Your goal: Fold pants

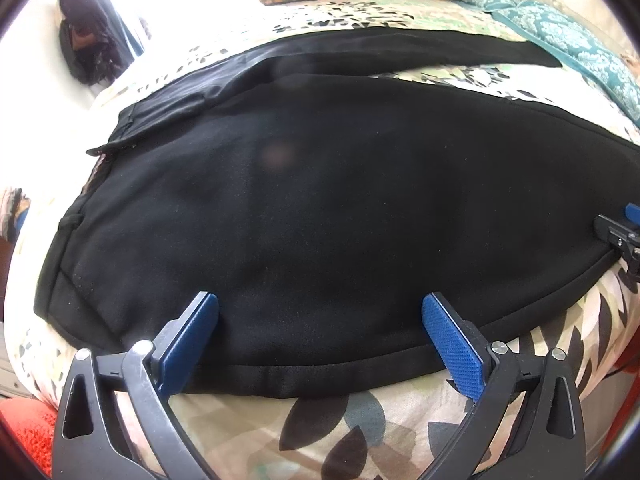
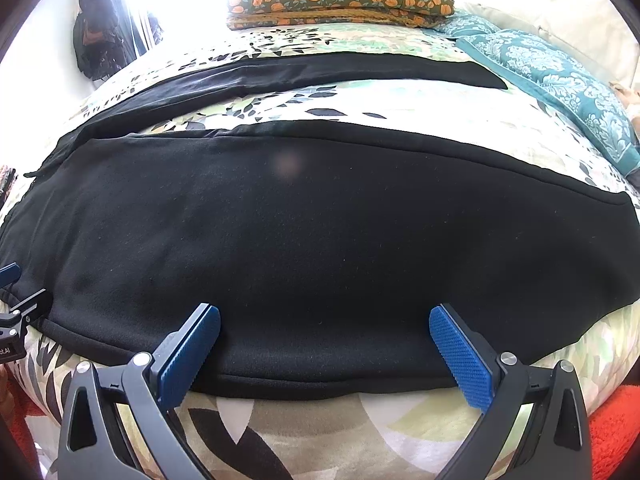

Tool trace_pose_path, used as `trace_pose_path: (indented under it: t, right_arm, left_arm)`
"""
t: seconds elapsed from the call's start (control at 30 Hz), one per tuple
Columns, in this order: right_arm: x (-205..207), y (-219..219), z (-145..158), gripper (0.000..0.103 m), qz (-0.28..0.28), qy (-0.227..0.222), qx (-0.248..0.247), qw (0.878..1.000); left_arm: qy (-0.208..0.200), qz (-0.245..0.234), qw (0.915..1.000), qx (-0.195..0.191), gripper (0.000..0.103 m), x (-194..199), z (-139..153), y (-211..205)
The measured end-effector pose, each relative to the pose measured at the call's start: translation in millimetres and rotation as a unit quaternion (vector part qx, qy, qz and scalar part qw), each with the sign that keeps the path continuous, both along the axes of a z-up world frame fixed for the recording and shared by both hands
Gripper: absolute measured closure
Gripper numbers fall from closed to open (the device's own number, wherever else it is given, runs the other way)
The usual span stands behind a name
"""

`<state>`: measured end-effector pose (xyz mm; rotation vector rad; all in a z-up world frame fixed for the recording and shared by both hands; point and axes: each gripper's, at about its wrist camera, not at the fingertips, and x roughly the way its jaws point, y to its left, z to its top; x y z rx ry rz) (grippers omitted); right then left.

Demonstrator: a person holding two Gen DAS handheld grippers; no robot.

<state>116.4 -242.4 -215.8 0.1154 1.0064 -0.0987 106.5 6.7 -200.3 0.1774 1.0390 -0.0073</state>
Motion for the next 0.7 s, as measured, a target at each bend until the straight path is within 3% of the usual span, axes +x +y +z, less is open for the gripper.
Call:
trace_pose_path:
  t: [0.7]
  right_arm:
    - [-0.3, 0.4, 0.0, 0.000, -0.001, 0.000, 0.000, 1.000]
  left_arm:
    - [-0.010, -0.002, 0.9999, 0.009, 0.000, -6.6, -0.9, -4.2]
